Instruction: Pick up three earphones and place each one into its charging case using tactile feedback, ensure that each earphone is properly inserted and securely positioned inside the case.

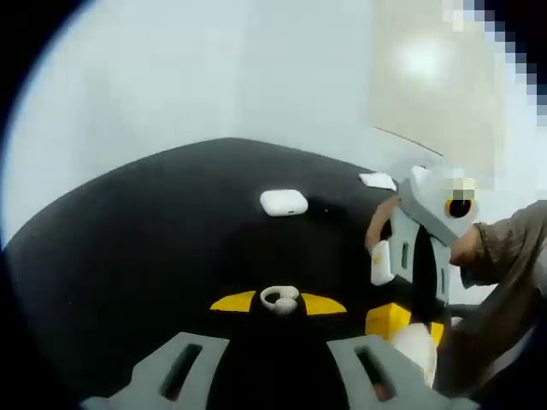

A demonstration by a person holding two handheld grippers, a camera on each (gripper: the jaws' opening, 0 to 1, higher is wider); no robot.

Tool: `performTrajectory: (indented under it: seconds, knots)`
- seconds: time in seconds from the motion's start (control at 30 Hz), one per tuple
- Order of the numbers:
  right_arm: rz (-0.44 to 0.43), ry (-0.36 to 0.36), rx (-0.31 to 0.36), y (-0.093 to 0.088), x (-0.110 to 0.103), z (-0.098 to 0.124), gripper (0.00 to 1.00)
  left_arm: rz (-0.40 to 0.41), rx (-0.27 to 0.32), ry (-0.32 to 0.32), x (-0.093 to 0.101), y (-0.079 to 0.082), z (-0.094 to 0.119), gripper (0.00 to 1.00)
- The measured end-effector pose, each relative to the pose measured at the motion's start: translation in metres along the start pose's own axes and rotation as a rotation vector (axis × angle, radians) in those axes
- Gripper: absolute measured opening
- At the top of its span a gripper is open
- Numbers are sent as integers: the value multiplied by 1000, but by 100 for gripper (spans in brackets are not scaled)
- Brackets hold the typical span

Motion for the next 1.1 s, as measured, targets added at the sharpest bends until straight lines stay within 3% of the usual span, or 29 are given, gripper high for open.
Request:
performTrajectory:
  seconds: [0.17, 0.27, 0.33, 0.47, 0.53, 0.63, 0.77, 0.83, 0.93, 1.1]
  knots:
    - [-2, 1, 1, 0, 1, 0, 20, 15, 6, -2, 1, 0, -1, 17]
    - [-1, 0, 2, 0, 0, 0, 20, 21, 24, 4, -1, 2, 1, 26]
    - [-3, 0, 2, 0, 0, 0, 20, 40, 66, 15, -4, 6, 8, 30]
    - [-3, -1, 2, 0, 0, 0, 20, 49, 128, 43, -6, 8, 38, 30]
    - [-5, -1, 2, 0, 1, 0, 20, 49, 193, 37, -3, 7, 59, 30]
    - [-12, 0, 0, 0, 1, 0, 20, 13, 239, -34, 12, -9, 91, 29]
    - [-24, 3, -3, -1, 1, -1, 20, 12, 242, -77, 35, -35, 116, 27]
    - [-27, 3, -3, 0, 1, -1, 20, 6, 233, -71, 42, -41, 119, 28]
    - [-29, 1, -3, 0, 0, -1, 20, 0, 244, -113, 53, -42, 115, 27]
    - [-25, -1, -1, 0, 0, 0, 20, -47, 180, -188, 73, -41, 83, 26]
Point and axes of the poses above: the point that each gripper's makers call its tool centre point, and the gripper's own axes: z roughly backward along the fingers, x roughly to its right, y roughly out of its top, the point moved 6 cm from there along z, roughly backward along the fingers, and after that the axes turned 14 degrees about -z, right-handed, at the moved point
